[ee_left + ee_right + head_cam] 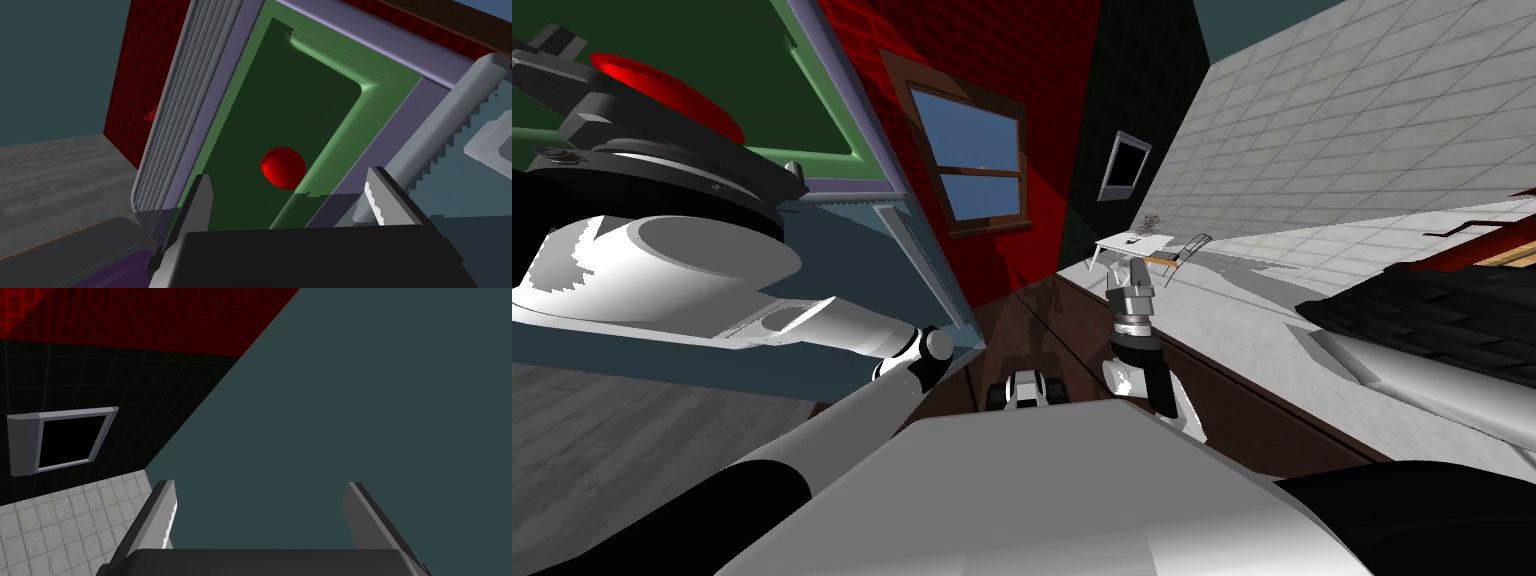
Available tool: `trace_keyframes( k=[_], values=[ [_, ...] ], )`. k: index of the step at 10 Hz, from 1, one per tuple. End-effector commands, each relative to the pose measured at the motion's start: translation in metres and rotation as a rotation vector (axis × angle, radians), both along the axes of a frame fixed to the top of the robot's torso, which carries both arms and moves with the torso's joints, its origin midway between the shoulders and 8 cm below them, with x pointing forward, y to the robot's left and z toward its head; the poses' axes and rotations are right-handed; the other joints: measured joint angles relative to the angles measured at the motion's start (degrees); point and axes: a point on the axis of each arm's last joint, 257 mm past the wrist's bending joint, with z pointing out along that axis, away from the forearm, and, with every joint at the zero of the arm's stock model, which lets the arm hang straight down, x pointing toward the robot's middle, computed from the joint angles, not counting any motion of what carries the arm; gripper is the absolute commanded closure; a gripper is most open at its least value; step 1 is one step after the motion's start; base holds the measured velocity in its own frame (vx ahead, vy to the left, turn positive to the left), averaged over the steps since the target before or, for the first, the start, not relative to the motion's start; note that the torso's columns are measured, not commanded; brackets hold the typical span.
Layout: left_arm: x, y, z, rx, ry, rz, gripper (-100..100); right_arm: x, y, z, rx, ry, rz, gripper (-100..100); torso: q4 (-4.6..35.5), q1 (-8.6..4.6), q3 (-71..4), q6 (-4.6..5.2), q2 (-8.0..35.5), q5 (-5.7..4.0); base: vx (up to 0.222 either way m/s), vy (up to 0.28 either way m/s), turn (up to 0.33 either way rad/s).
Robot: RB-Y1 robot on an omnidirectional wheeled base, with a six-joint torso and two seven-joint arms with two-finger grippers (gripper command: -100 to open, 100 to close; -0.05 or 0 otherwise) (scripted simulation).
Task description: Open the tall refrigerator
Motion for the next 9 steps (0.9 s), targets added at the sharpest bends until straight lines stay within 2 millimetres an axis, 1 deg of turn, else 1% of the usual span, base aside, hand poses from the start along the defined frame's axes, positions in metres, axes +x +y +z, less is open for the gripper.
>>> trace_keyframes(
  k=[1,2,3,4,9],
  values=[
    [0.0071,0.0116,0.0161,-0.001,-0.001,0.025,-100,0.0,0.0,0.0,0.0,0.0,0.0,0,0.0,0.02,0.01,0.0,0.01,0.0,-0.066,-0.006,-0.084],
    [0.0093,0.0158,0.022,-0.002,-0.001,0.034,-100,0.0,0.0,0.0,0.0,0.0,0.0,0,0.0,-0.01,0.0,0.0,-0.01,0.0,-0.064,-0.009,-0.078],
    [0.0078,0.0133,0.0188,-0.001,0.0,0.028,-100,0.0,0.0,0.0,0.0,0.0,0.0,0,0.0,0.0,0.0,0.0,-0.01,0.0,-0.029,-0.002,-0.015],
    [0.008,0.014,0.0193,-0.001,0.0,0.029,0,0.0,0.0,0.0,0.0,0.0,0.0,0,-0.02,0.03,-0.04,-0.01,-0.09,0.01,-0.006,-0.001,0.003],
    [0.008,0.0139,0.0193,-0.001,0.0,0.029,0,0.0,0.0,0.0,0.0,0.0,0.0,0,0.01,0.0,0.02,0.01,0.03,0.0,0.0,0.0,0.0]
  ],
)
